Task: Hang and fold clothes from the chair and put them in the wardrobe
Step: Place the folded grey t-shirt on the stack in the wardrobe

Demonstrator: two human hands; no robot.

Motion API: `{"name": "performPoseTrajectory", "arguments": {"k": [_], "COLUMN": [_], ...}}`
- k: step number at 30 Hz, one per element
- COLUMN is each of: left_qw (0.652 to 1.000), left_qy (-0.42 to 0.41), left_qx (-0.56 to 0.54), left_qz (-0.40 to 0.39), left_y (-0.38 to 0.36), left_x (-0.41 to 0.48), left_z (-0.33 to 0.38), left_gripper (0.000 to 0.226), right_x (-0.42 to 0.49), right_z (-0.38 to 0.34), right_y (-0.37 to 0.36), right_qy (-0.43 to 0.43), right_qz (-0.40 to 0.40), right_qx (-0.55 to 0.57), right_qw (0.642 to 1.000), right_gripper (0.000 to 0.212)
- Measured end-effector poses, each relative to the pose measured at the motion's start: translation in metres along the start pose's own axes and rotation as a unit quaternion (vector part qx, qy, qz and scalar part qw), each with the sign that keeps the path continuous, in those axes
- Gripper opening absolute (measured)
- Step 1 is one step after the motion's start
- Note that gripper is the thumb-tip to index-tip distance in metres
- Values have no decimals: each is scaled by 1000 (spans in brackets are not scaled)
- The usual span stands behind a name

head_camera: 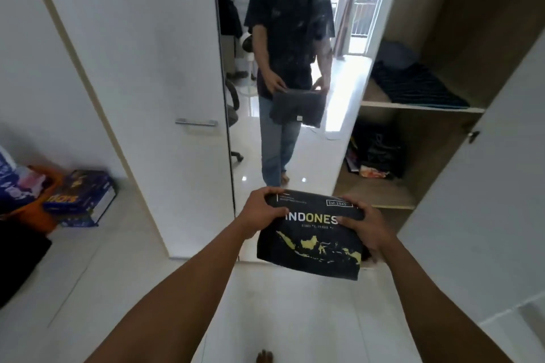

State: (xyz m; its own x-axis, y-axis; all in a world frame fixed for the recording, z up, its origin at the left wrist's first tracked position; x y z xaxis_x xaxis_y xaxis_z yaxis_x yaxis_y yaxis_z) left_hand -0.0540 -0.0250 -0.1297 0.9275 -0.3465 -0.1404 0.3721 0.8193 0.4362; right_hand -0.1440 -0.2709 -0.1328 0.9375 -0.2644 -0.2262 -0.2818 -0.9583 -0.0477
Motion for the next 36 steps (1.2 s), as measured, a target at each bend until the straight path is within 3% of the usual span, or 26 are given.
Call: {"name": "performPoseTrajectory", "arguments": {"k": [8,15,25,29,32,36], "left_qw": [993,978,967,979,982,978], "left_qy": [-111,-189,-167,-141,-138,-181], "left_qx": [-19,-61,-65,-66,-98,-104], "left_qz": [-35,-60,-181,-130,-84,14], "left_y": [-33,-48,-121,-151,-160,-149], "left_x": [114,200,288,326,353,386], "left_z": [150,272,366,390,409,442], "left_gripper": [50,64,83,79,76,84], "right_x": [63,104,158,212,260,316], "right_z": [-123,-238,-325,-346,-365,-401], "right_y": [103,160,274,318,333,340], "right_qy": [92,155,174,154,156,201], "right_qz": [85,119,134,103,60,14], "right_qx": [10,13,-8,-19,-14,14], "right_qw": [992,981,975,982,986,979], "right_gripper": [54,62,57,49,55,60]}}
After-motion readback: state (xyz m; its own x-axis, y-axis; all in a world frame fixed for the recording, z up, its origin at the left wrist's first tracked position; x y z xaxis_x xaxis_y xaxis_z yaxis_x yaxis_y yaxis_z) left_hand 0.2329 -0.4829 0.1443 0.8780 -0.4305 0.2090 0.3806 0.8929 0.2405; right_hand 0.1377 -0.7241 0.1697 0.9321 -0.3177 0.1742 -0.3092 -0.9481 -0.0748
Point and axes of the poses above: each hand's wrist, its own x-axis towards the middle knuckle, its own y-axis out of the back of the hand, z = x × y, the point moved 7 cm from there along x, towards the middle knuckle, and after that the axes turned 11 degrees about x, right-handed, at the moved point
